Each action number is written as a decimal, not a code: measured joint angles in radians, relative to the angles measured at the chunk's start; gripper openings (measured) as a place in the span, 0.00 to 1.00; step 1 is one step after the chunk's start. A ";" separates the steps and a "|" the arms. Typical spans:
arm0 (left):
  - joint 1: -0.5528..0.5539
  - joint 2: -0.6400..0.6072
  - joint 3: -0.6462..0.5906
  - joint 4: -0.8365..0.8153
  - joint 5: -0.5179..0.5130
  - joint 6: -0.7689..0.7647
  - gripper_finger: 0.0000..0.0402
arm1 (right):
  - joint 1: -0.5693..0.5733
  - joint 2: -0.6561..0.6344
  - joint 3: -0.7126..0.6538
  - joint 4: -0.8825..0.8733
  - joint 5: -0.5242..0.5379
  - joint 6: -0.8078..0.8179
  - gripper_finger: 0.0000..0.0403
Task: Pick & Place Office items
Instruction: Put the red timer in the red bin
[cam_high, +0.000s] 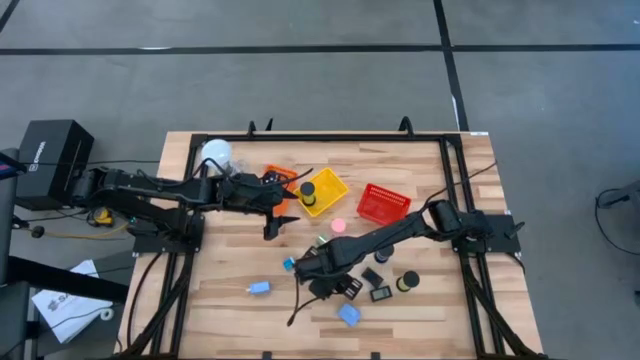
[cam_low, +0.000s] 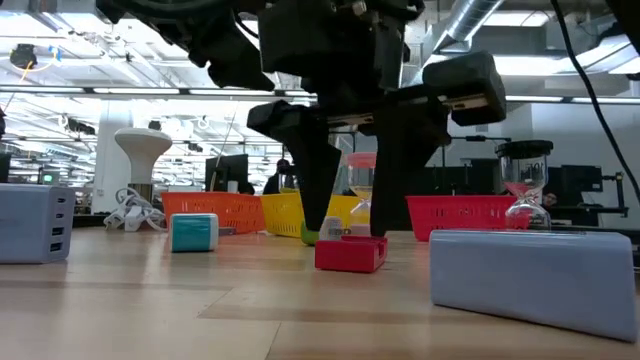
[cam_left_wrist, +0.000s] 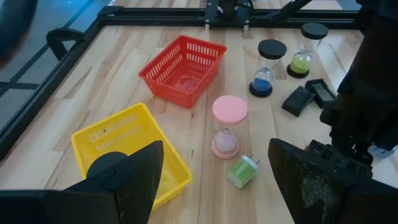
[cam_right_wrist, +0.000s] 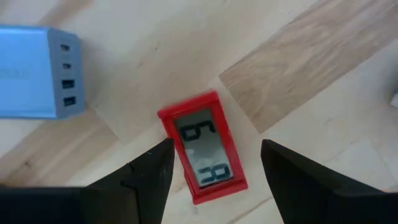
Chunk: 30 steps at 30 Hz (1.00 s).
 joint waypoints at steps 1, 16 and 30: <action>0.000 0.000 0.000 -0.001 0.000 0.000 0.71 | 0.000 0.001 -0.001 0.008 0.001 -0.003 0.58; 0.000 0.000 0.000 0.000 0.000 0.001 0.71 | -0.002 0.000 -0.002 -0.028 -0.007 -0.003 0.58; 0.001 0.000 0.000 0.000 -0.001 0.001 0.71 | -0.002 0.001 -0.028 0.039 -0.007 -0.052 0.58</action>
